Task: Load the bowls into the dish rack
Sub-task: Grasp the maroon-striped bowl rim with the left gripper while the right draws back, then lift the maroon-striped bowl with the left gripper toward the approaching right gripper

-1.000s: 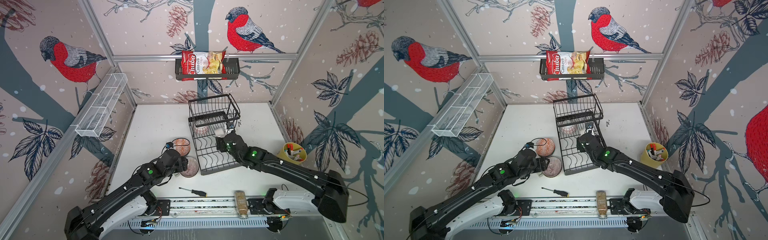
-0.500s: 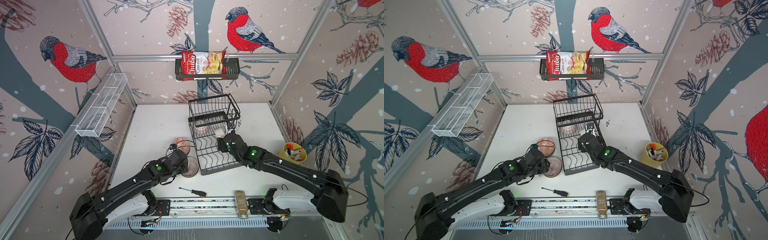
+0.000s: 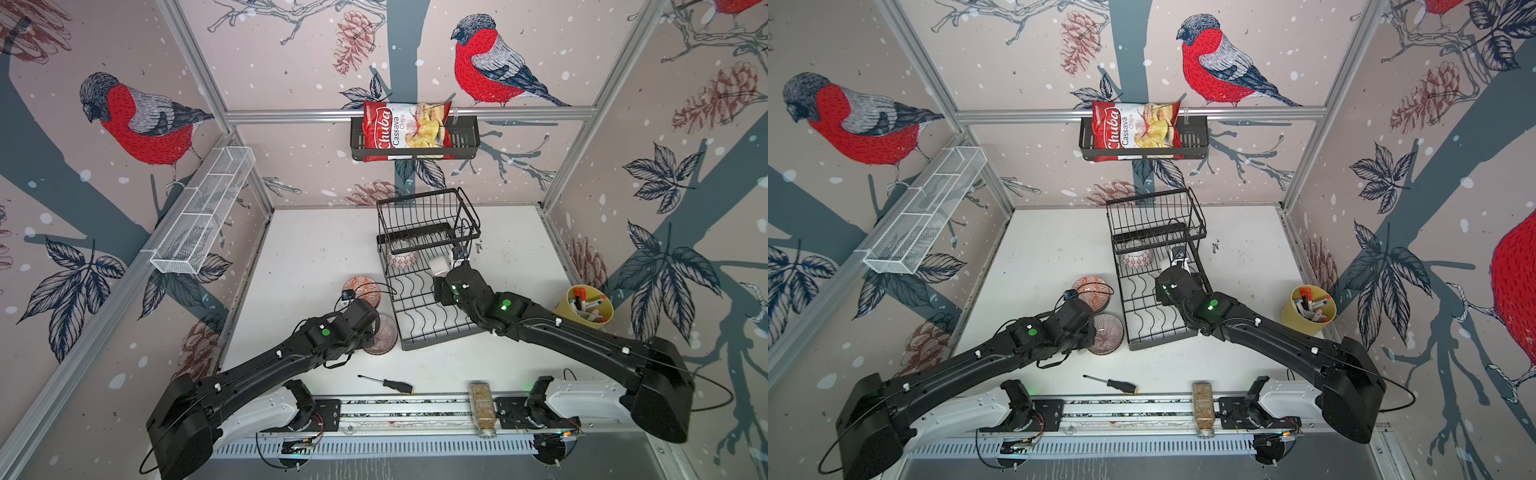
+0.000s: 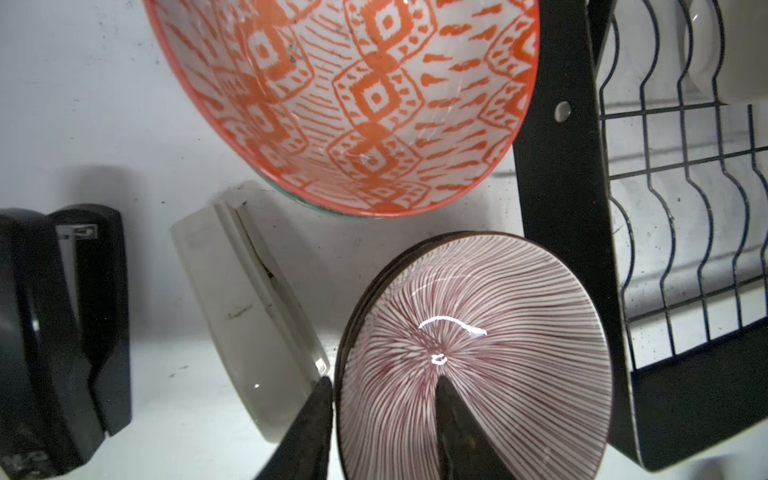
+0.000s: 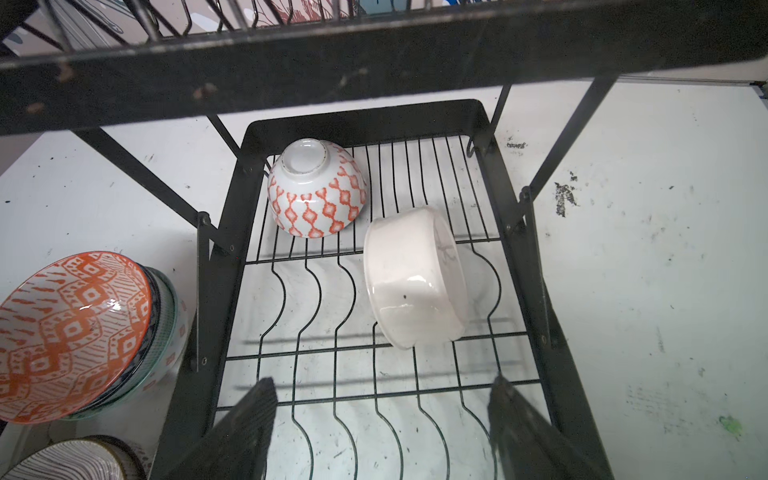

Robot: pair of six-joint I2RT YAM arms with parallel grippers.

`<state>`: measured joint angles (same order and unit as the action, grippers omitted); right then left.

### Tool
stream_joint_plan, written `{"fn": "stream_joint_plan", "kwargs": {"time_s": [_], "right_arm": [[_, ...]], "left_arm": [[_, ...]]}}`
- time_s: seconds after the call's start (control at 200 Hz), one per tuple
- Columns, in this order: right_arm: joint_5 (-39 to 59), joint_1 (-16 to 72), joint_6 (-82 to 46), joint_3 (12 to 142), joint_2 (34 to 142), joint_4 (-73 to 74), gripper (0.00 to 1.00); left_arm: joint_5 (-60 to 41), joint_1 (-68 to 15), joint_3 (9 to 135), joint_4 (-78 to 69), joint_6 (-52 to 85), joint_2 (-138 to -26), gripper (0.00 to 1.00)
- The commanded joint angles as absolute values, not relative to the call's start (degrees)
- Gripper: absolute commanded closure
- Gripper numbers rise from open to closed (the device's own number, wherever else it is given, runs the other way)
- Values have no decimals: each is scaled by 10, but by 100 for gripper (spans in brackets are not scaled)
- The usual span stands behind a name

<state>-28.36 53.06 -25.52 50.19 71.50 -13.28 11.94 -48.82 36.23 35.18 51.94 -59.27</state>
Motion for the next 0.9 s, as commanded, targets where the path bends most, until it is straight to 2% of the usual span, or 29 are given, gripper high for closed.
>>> {"fn": "stream_joint_plan", "kwargs": {"time_s": [0.0,0.725,0.895], "right_arm": [[-281,529,-253,505,715,-115,20],[-274,530,-262,512,742,-118,20],[-268,530,-263,511,743,-116,20]], "left_arm": [[128,-489,363,361,508,-600,63],[140,-489,360,373,509,-605,98],[142,-489,364,375,507,-584,100]]}}
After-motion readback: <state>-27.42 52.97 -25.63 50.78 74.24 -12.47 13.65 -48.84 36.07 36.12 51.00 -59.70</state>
